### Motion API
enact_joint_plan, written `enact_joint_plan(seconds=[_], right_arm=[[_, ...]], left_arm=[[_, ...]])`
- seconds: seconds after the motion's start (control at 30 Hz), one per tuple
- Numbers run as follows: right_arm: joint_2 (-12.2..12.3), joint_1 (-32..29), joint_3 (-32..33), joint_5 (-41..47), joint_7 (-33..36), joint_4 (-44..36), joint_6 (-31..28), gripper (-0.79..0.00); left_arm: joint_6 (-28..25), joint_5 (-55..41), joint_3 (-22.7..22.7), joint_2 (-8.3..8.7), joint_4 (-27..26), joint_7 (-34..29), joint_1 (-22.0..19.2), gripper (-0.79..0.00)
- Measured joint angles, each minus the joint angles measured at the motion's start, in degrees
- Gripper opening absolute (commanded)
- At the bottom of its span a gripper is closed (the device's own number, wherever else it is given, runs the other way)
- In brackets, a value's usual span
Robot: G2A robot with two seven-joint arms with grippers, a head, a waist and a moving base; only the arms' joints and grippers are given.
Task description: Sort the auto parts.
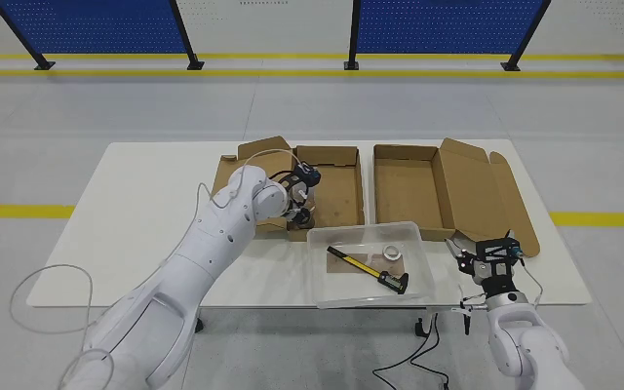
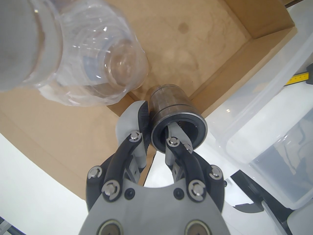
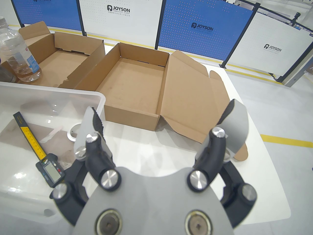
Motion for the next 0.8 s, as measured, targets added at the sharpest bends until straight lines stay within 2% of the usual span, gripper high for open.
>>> enact_joint_plan(seconds=[0.5,0.6,0.8], right_arm=[[0.0,0.0,0.0,0.0,0.0,0.0,0.0,0.0],[0.0,0.0,0.0,0.0,0.0,0.0,0.0,0.0],[0.0,0.0,0.0,0.0,0.0,0.0,0.0,0.0]], left_arm=[[0.0,-0.2,1.2,-1.33,2.2,0.8,-1.0,-0.643],[0.2,0.0,0.9,-1.25,0.9,1.1,-0.7,-0.536],[0.7,1.2,-1.0,-0.13,-4.1,1.8,0.9,-0.259]])
